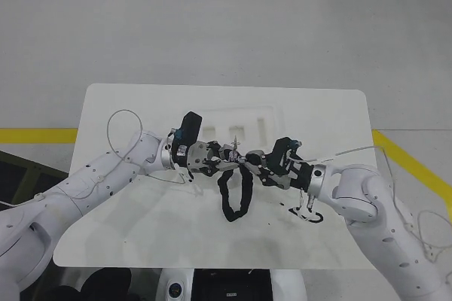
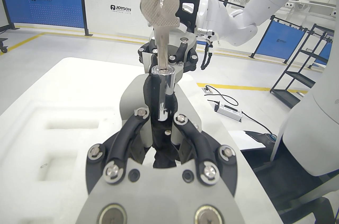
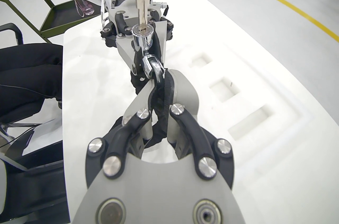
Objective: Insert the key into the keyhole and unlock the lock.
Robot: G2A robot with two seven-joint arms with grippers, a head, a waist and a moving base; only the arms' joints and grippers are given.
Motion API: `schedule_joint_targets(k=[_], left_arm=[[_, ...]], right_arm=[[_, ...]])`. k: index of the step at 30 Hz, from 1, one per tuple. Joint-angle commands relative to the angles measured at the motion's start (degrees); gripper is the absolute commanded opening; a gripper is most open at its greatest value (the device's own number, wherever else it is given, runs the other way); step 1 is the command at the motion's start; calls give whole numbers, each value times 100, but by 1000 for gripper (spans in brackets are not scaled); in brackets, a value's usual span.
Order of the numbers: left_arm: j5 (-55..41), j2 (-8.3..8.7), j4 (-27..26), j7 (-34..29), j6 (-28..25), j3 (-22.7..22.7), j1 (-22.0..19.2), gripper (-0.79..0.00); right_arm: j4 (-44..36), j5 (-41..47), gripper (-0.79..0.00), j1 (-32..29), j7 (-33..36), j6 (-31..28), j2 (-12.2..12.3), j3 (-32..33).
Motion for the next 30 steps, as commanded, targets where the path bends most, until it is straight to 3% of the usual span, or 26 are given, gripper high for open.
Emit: schedule_joint_targets(k=[1, 3, 4, 5, 6, 7, 11, 13, 15, 23, 30], left_arm=[[30, 6, 32, 0, 0, 0, -1, -785], [66, 11, 52, 0, 0, 0, -7, -785], [79, 14, 63, 0, 0, 0, -9, -785], [93, 17, 72, 0, 0, 0, -13, -785], [97, 18, 71, 0, 0, 0, -13, -785], [114, 20, 75, 0, 0, 0, -11, -785], [247, 2, 60, 0, 0, 0, 19, -785], [304, -17, 50, 0, 0, 0, 35, -785], [344, -39, 29, 0, 0, 0, 55, -785], [531, -138, 5, -17, 0, 0, 98, -785], [576, -190, 65, 0, 0, 0, 99, -785]], right_arm=[[40, 98, -46, -38, -28, 17, 11, 86], [32, 223, -71, -96, -58, 6, 29, 216], [7, 304, -126, -130, -109, 11, 39, 311], [-39, 399, -191, -174, -171, -16, 49, 394], [-83, 533, -342, -223, -275, -61, 58, 486], [-133, 615, -413, -261, -357, -86, 67, 585], [-375, 776, -517, -370, -562, -81, 85, 800], [-501, 712, -520, -349, -701, -50, 77, 816], [-560, 595, -785, -322, -923, 33, 56, 770], [-390, 357, -785, 152, -996, 131, -53, 175], [-313, 259, -785, 351, -1011, 128, -95, 35]])
